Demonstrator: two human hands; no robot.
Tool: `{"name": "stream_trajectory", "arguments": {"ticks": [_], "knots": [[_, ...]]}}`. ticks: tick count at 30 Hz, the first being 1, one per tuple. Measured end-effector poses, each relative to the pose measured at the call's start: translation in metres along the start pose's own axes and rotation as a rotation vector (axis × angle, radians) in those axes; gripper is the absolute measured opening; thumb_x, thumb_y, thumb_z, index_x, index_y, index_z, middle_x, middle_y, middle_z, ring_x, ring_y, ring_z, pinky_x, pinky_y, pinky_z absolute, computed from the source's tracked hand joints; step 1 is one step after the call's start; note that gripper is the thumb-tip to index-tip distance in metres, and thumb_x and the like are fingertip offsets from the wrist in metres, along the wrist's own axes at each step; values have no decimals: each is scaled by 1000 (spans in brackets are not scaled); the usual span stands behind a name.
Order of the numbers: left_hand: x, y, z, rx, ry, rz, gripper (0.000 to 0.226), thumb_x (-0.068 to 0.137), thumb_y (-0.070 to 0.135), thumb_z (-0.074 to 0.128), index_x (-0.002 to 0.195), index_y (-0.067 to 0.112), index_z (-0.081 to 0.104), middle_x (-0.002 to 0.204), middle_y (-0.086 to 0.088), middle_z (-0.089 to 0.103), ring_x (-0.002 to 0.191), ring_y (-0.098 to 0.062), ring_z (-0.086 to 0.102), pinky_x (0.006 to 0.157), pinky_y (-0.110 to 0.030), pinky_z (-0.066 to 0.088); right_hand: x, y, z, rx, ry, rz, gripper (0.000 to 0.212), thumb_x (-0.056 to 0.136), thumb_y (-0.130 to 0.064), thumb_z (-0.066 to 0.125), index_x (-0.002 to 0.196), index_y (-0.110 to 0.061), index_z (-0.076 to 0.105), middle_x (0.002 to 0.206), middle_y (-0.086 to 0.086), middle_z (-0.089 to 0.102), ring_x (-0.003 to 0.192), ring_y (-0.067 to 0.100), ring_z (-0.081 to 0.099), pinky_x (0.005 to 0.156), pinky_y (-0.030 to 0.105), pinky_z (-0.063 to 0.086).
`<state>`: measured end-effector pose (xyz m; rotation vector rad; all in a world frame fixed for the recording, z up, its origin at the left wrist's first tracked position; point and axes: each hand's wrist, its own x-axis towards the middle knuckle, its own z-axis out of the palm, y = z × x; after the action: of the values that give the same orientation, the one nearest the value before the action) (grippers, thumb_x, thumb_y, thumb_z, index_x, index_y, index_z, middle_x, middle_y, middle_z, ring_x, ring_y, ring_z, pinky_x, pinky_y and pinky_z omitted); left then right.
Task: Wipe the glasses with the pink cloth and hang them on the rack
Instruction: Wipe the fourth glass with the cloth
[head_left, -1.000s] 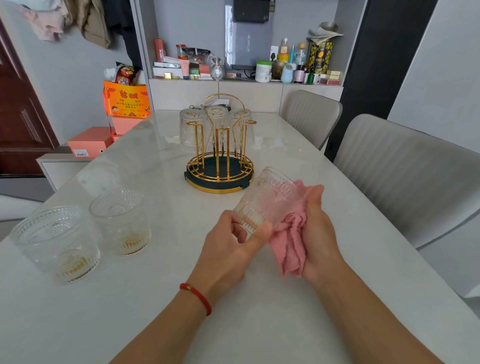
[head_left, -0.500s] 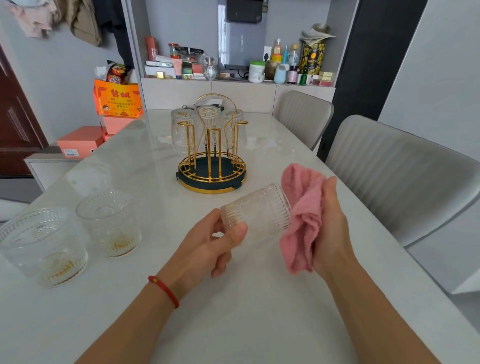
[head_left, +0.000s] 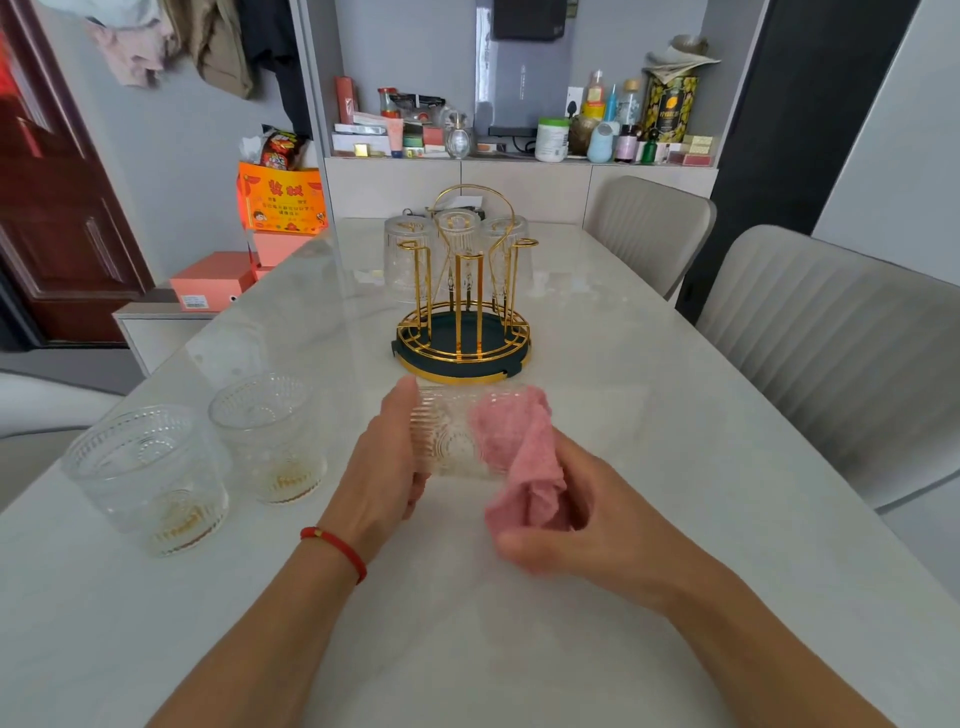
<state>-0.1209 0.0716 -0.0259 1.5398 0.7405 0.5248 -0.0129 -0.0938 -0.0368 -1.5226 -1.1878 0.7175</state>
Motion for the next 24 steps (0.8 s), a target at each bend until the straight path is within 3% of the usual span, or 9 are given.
{"name": "stream_trajectory", "arguments": {"ticks": [3,4,6,8,10,13,16,21,24], "knots": [[-15,13,6,67,-80,-5,63,110,49,21,68,8,42,58,-29,45,46,-20,57,69,-45,57,0,6,12,-276,5,63,63,65,-50,90,119,-33,63,117,13,69,107,29,67,94,51,54],[-17,15,9,49,-100,-17,62,110,46,22,70,3,42,68,-21,56,51,-17,66,71,-40,60,0,5,15,-287,2,50,63,65,-52,90,121,-44,62,123,7,69,113,24,66,99,47,52],[-13,6,9,-24,-153,-33,56,110,45,24,67,10,35,29,0,40,30,-2,50,40,-15,43,-1,2,18,-271,-10,18,59,69,-55,86,120,-59,57,129,-12,66,117,8,63,102,37,52],[-13,4,12,-66,-167,8,51,110,44,25,67,17,31,29,9,35,25,0,39,34,-9,29,-2,-4,17,-250,-18,-13,44,78,-65,70,120,-56,59,121,-16,68,100,3,68,88,31,58],[-15,5,17,-109,-175,25,51,110,41,24,65,18,31,30,7,37,26,2,40,35,-7,30,-4,-15,15,-202,6,-35,31,85,-76,46,94,-56,66,85,-17,71,61,4,64,56,19,52],[-8,3,17,-15,-94,102,47,108,46,30,70,19,37,49,7,52,49,-1,55,53,-17,49,-8,-19,15,-45,52,84,65,80,-85,22,48,-35,49,42,-10,38,40,7,36,49,17,32],[2,-9,9,209,-18,344,48,92,58,31,73,17,47,80,-24,56,80,-43,57,80,-59,53,-8,-22,14,357,43,331,58,73,-81,30,63,-33,60,51,-10,34,43,8,17,48,18,14],[3,-15,0,434,25,611,50,99,49,16,77,14,46,71,-6,44,68,-23,46,60,-45,40,-1,-20,15,824,53,437,75,69,-82,46,100,-15,61,77,1,53,35,6,17,33,14,16],[5,-15,3,304,-35,405,54,100,53,26,89,9,56,74,-7,53,68,-23,50,60,-42,47,0,-16,19,366,91,325,70,78,-85,24,55,-32,65,49,-3,43,37,14,27,45,27,31]]}}
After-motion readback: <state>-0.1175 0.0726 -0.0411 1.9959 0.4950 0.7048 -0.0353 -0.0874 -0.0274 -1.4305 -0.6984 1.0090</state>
